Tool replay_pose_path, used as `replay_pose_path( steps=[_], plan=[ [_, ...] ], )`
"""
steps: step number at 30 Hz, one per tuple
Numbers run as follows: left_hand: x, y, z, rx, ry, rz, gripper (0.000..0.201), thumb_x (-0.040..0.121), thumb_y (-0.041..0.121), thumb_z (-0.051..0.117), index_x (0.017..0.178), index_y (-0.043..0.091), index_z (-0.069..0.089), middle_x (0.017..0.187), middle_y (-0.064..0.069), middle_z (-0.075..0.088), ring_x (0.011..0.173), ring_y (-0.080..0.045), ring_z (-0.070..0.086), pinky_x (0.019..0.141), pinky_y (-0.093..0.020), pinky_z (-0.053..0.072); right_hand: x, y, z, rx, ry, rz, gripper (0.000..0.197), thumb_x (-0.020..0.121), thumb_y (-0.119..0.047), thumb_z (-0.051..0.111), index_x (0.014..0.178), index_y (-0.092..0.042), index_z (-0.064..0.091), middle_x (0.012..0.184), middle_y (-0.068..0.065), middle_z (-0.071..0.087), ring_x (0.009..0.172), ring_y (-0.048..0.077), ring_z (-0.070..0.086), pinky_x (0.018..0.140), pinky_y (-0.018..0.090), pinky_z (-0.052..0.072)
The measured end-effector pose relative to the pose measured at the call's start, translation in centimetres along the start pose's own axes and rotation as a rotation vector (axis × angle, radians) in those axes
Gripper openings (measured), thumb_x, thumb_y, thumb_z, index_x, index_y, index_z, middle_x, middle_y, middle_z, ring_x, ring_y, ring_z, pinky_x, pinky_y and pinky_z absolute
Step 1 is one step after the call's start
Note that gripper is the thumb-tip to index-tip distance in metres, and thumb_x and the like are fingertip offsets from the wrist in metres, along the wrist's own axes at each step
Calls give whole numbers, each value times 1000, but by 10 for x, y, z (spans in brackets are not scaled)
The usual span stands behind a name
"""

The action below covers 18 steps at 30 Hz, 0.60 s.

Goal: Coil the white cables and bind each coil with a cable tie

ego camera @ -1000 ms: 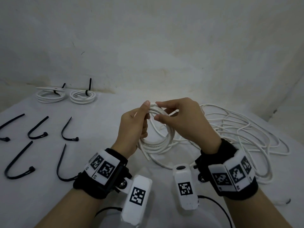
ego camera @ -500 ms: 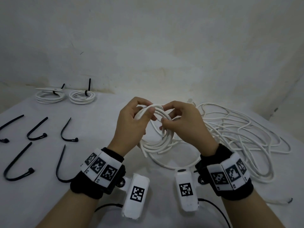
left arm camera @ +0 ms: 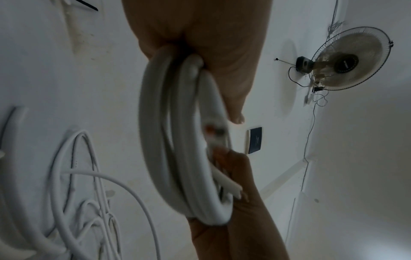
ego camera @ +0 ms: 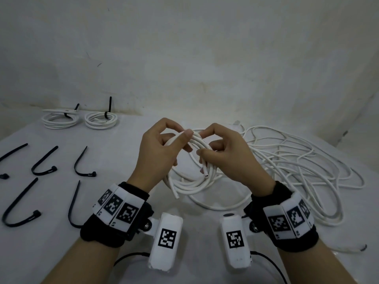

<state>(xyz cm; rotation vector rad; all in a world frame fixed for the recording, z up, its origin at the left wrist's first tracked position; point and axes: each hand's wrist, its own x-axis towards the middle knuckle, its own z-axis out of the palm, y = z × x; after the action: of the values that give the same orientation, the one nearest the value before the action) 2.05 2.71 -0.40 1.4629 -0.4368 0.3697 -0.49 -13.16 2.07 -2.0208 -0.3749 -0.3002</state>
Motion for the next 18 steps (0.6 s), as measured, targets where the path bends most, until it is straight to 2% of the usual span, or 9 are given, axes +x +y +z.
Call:
replay_pose_path(
  steps=[1, 3, 4, 7, 10, 12, 15, 18],
  plan=[
    [0, 1, -1, 3, -29, 18, 25, 77, 33, 67, 91, 15, 57, 76, -7, 71, 44, -5, 54, 43, -21, 45, 0, 1, -1, 11, 17, -11, 18, 82, -3, 66, 93, -15, 62, 59, 12, 67, 54, 35, 64, 55, 42, 52],
    [1, 1, -5, 42, -81, 63, 27, 78, 28, 69, 100, 19, 57, 96, -3, 67, 53, -7, 60, 51, -24, 53, 1, 2, -2, 14, 41, -30, 18, 82, -3, 66, 95, -16, 63, 59, 10, 67, 54, 33, 65, 56, 41, 52],
    [1, 1, -6, 70, -88, 87, 25, 80, 25, 70, 102, 19, 59, 99, -1, 66, 55, -9, 62, 54, -25, 56, 2, 2, -1, 14, 46, -42, 19, 82, -3, 65, 96, -16, 63, 60, 11, 68, 54, 30, 65, 57, 39, 53],
    [1, -3, -9, 89, -48, 147, 13, 85, 16, 67, 97, 15, 67, 91, -2, 68, 60, -14, 66, 57, -24, 56, 5, 3, 2, -5, 47, -83, 23, 82, -3, 67, 98, -20, 64, 63, 11, 68, 55, 23, 66, 57, 34, 54],
    [0, -4, -10, 91, -46, 141, 18, 88, 23, 61, 101, 13, 69, 94, -2, 68, 63, -17, 70, 56, -30, 57, 8, 4, 2, -68, 58, -133, 29, 81, -7, 70, 106, -21, 68, 64, 5, 69, 54, 15, 64, 58, 22, 51],
    [1, -5, -11, 99, -37, 120, 18, 91, 22, 57, 103, 16, 69, 96, 1, 68, 63, -17, 71, 55, -31, 57, 9, 6, 3, -114, 75, -167, 33, 82, -9, 71, 113, -19, 69, 66, 1, 69, 54, 12, 63, 60, 21, 50],
    [1, -4, -10, 95, -9, 103, 18, 95, 20, 53, 107, 20, 66, 95, 5, 70, 59, -19, 70, 52, -30, 56, 8, 10, 6, -206, 141, -254, 35, 82, -8, 72, 116, -18, 69, 70, -1, 65, 53, 1, 54, 59, 8, 40],
    [1, -3, -10, 57, 12, 92, 5, 95, 18, 54, 95, 18, 59, 93, 4, 73, 57, -23, 69, 49, -30, 54, 8, 17, 10, -306, 222, -362, 35, 80, -10, 73, 114, -15, 69, 71, 1, 59, 58, 1, 52, 60, 7, 38]
  ],
)
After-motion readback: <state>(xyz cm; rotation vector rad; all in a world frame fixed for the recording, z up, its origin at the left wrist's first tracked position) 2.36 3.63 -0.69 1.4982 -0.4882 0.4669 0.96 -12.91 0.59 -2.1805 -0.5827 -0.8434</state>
